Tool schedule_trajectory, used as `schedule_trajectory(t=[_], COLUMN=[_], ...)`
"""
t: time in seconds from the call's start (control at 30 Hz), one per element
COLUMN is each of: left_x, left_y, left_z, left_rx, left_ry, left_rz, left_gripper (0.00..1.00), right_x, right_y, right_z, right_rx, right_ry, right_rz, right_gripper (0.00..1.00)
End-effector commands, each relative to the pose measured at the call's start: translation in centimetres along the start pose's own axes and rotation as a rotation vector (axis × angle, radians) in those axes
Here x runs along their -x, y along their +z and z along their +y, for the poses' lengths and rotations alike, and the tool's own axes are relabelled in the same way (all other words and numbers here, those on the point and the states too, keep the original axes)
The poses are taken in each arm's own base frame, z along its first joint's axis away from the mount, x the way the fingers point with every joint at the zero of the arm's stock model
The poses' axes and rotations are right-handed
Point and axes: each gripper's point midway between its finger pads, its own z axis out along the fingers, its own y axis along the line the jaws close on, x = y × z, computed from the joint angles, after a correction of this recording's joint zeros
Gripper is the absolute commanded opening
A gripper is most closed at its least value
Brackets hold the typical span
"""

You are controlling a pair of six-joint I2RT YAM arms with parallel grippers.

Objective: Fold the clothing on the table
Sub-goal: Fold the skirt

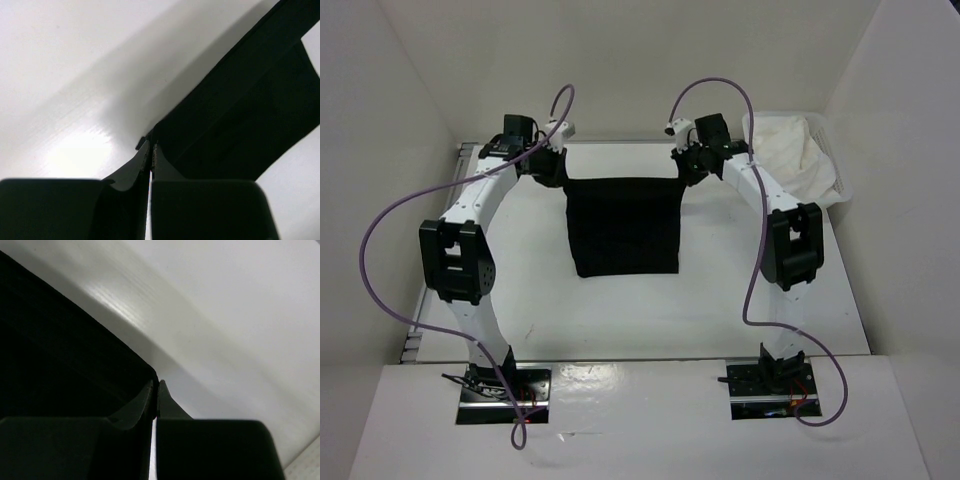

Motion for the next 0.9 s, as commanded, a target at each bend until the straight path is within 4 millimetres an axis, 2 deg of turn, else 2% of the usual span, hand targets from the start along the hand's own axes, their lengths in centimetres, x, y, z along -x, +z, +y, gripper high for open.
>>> schedule_trajectory(t=[0.0,0.03,0.07,0.1,0.13,0.27,0.3,0.5,0.67,0.77,0.8,0.87], left_x=[-0.3,-0.8,-2.4,-2.4,-3.5,-5.1,-6.2,-6.8,-6.4,-6.8,-7.5,-7.7], left_y=[-1.8,-1.7,-1.4,-1.8,-2.0,-2.6,-2.3,-3.0,-3.7,-3.9,-3.8,-4.0], left_z=[-1.0,-1.6,-2.0,-2.2,-2.5,-3.3,-3.3,-3.4,-3.6,-3.8,-3.9,-4.2], left_rx=[-0.02,-0.03,-0.05,-0.047,-0.053,-0.069,-0.068,-0.048,-0.042,-0.046,-0.053,-0.062], left_ry=[0.088,0.089,0.084,0.099,0.103,0.116,0.104,0.128,0.147,0.153,0.142,0.152], left_rz=[-0.023,-0.012,0.016,0.007,0.023,0.041,0.066,0.068,0.049,0.058,0.077,0.075], left_gripper=[0.0,0.0,0.0,0.0,0.0,0.0,0.0,0.0,0.0,0.0,0.0,0.0], right_x=[1.9,1.7,1.1,0.5,0.0,-1.0,-1.0,-2.1,-2.0,-1.5,-1.6,-2.2], right_y=[-2.2,-2.5,-2.6,-2.4,-2.3,-2.4,-2.4,-3.0,-4.0,-4.9,-5.1,-5.0], right_z=[0.2,0.2,0.3,0.4,0.9,1.2,1.4,3.1,4.4,4.9,5.2,5.3], right_rx=[-0.044,-0.054,-0.05,-0.046,-0.046,-0.04,-0.03,0.005,0.029,0.03,0.038,0.045], right_ry=[-0.071,-0.079,-0.087,-0.084,-0.096,-0.092,-0.101,-0.107,-0.129,-0.148,-0.148,-0.153], right_rz=[-0.067,-0.062,-0.049,-0.038,-0.022,-0.004,-0.007,0.019,0.016,-0.002,-0.005,0.013], right_gripper=[0.0,0.0,0.0,0.0,0.0,0.0,0.0,0.0,0.0,0.0,0.0,0.0])
